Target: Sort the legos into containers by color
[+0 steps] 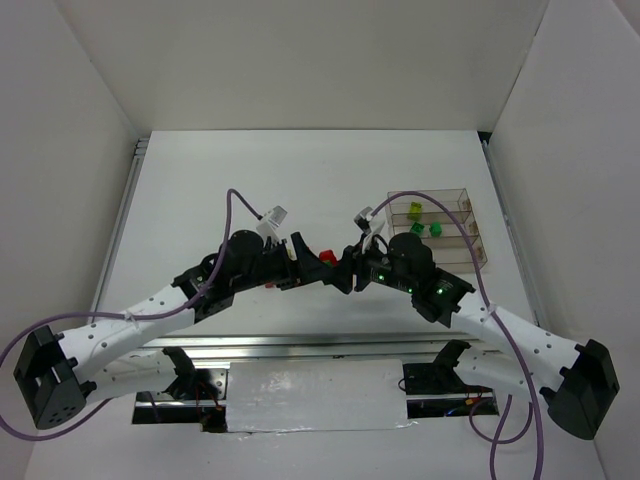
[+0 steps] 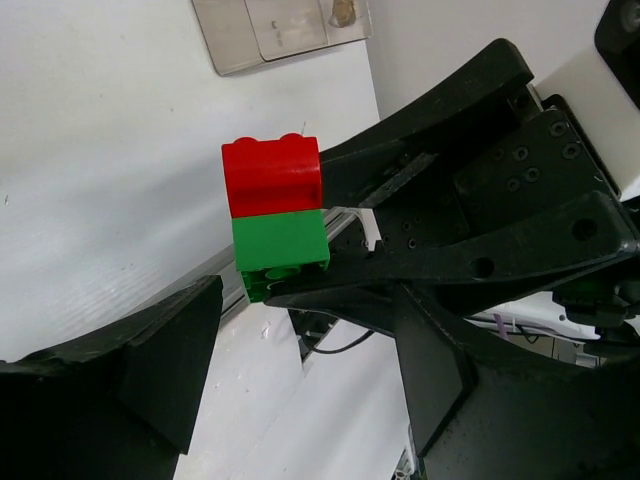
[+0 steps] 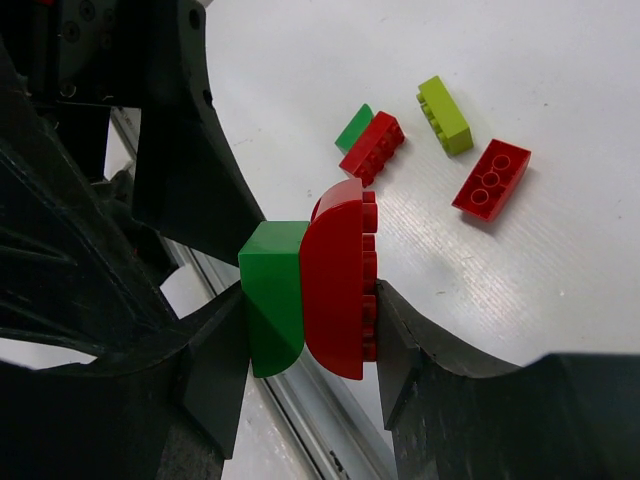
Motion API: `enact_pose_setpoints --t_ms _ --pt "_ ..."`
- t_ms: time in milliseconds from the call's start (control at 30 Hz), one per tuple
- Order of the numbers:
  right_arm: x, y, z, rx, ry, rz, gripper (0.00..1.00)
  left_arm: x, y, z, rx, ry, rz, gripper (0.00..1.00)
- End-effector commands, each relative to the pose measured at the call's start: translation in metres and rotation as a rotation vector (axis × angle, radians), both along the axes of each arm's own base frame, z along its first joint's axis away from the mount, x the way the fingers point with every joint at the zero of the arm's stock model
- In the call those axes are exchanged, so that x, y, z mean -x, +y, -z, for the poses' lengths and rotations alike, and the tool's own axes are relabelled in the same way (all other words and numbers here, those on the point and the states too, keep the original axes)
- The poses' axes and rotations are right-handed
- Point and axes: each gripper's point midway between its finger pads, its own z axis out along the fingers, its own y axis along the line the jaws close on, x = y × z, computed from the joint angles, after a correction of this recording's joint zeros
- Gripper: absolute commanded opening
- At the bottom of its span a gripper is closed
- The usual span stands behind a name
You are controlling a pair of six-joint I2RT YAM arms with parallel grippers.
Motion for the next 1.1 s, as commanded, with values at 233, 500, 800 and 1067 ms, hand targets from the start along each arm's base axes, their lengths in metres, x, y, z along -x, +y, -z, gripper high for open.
enact_pose_setpoints --t_ms 233,500,800,1067 --pt "0.011 0.008 -0.023 -0.07 -0.081 -0.062 0.02 -0.009 0.004 0.0 -0.008 -0.01 -0.062 0.82" --pt "-0.007 -0.003 -0.006 -0.021 -0.035 0.066 0.01 -0.007 0.014 -0.022 0.027 -0.079 -0.079 0.94" --pt "0.004 0.003 -0.016 -0.064 -0.067 -0.006 0.0 -0.008 0.019 -0.023 0.021 -0.09 -0.103 0.94" --pt "0.018 0.005 -0.034 -0.133 -0.114 -0.062 0.01 -0.012 0.009 -0.007 0.001 -0.057 -0.082 0.86"
